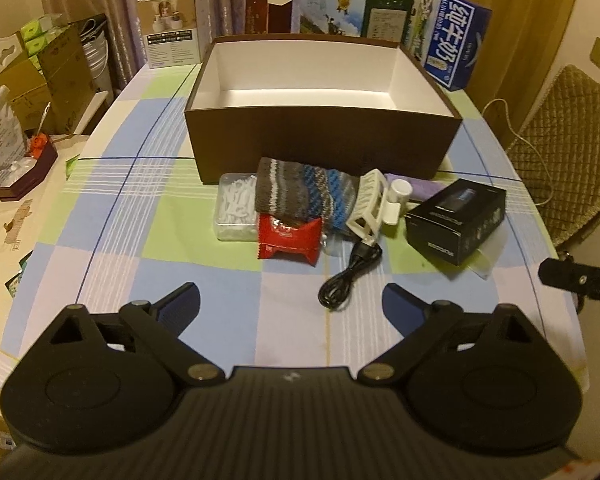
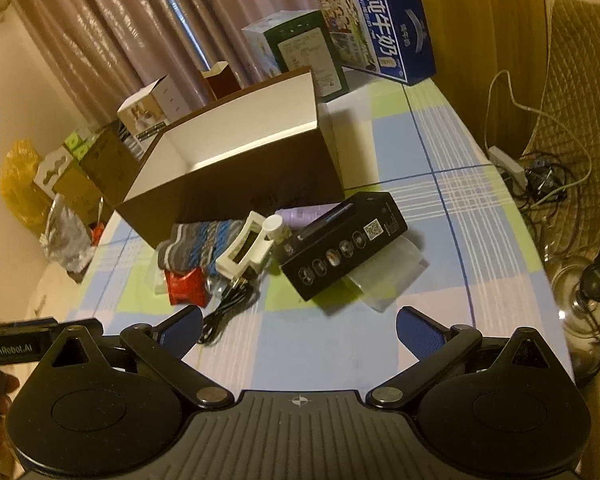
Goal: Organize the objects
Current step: 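Reach the right tool to the black FLYCO box and grasp it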
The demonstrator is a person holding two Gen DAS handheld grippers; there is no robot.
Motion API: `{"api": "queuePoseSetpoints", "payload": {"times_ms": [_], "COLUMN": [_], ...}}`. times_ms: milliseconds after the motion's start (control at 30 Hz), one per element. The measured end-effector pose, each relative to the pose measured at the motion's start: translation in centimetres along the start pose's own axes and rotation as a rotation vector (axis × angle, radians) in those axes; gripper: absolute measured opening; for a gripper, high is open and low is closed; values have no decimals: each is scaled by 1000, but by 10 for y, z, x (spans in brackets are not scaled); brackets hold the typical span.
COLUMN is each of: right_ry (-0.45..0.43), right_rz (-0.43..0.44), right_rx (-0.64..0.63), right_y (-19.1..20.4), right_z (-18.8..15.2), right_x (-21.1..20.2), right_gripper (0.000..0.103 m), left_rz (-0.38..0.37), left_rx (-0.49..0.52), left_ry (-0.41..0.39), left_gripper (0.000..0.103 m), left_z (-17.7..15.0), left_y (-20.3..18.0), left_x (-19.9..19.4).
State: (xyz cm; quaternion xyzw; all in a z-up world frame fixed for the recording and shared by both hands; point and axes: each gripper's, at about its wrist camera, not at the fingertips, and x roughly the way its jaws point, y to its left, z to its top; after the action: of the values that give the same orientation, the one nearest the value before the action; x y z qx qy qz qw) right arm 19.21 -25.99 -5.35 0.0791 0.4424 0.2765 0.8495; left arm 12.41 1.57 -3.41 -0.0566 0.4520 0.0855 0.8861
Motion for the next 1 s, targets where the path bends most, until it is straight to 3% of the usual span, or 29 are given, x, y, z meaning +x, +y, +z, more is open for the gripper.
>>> {"api": "queuePoseSetpoints", "payload": {"times_ms": [433, 467, 500, 533, 767, 1000], "right_ry": [18, 11, 2, 3, -8, -33], "right_rz": [122, 123, 127, 129, 150, 92], "right_rx": [228, 245, 264, 291, 535, 681], "right_y": [-44, -45, -46, -47, -58, -63], "right_z": [11, 11, 11, 11, 7, 4], "right_x": [33, 35, 37, 42, 67, 96], "right_gripper": [101, 95, 80, 76, 75, 75], "left_rz": [38, 35, 30, 24, 4, -10], "left_rx": [-21, -13, -3, 8, 74, 96], "left_ry": [19, 21, 22, 24, 31, 61], "left_gripper": [86, 86, 86, 86, 86, 86], "left_z": [5, 7, 9, 11, 29, 33], "left_y": [5, 7, 8, 10, 25, 45], "left_x": [26, 29, 32, 35, 57, 77]}}
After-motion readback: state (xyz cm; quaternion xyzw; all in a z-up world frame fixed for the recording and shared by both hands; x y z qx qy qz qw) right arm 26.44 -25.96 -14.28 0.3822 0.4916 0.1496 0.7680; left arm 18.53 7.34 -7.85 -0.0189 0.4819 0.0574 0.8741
